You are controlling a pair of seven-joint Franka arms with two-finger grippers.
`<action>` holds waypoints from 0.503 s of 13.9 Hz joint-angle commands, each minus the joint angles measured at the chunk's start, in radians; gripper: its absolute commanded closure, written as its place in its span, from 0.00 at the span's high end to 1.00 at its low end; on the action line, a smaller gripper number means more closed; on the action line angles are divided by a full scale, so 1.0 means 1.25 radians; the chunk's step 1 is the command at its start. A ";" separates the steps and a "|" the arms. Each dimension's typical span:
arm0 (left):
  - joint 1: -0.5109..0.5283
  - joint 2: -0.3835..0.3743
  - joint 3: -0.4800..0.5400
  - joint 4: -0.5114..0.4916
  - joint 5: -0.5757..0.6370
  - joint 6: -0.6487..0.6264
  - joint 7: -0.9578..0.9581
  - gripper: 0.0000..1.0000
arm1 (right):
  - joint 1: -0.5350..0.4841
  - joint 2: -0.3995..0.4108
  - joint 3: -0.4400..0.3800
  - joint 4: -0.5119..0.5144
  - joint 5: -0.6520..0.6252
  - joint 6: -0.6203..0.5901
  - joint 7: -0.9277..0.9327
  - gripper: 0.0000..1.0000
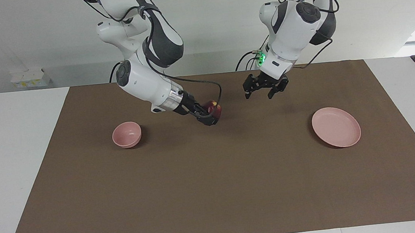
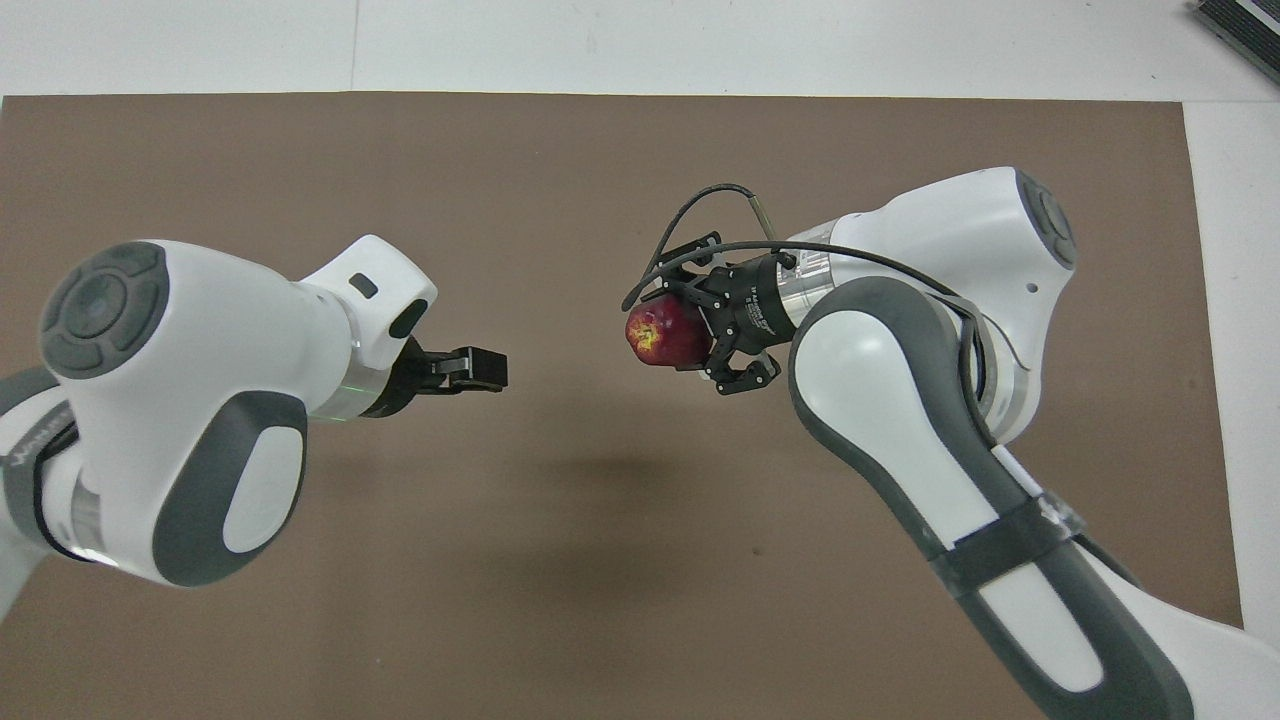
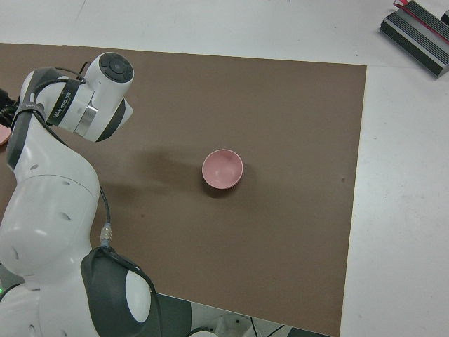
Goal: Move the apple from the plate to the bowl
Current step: 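Carry the apple with the right gripper over the pink bowl while the left gripper withdraws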
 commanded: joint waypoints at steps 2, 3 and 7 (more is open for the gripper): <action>0.082 -0.001 -0.003 0.009 0.125 -0.011 0.132 1.00 | -0.043 -0.021 0.001 0.009 -0.077 -0.039 -0.149 0.00; 0.100 0.008 -0.003 0.030 0.140 -0.013 0.159 1.00 | -0.052 -0.022 0.000 0.009 -0.124 -0.053 -0.190 0.00; 0.150 0.030 -0.003 0.186 0.144 -0.137 0.232 1.00 | -0.144 -0.030 0.000 -0.006 -0.240 -0.105 -0.375 0.00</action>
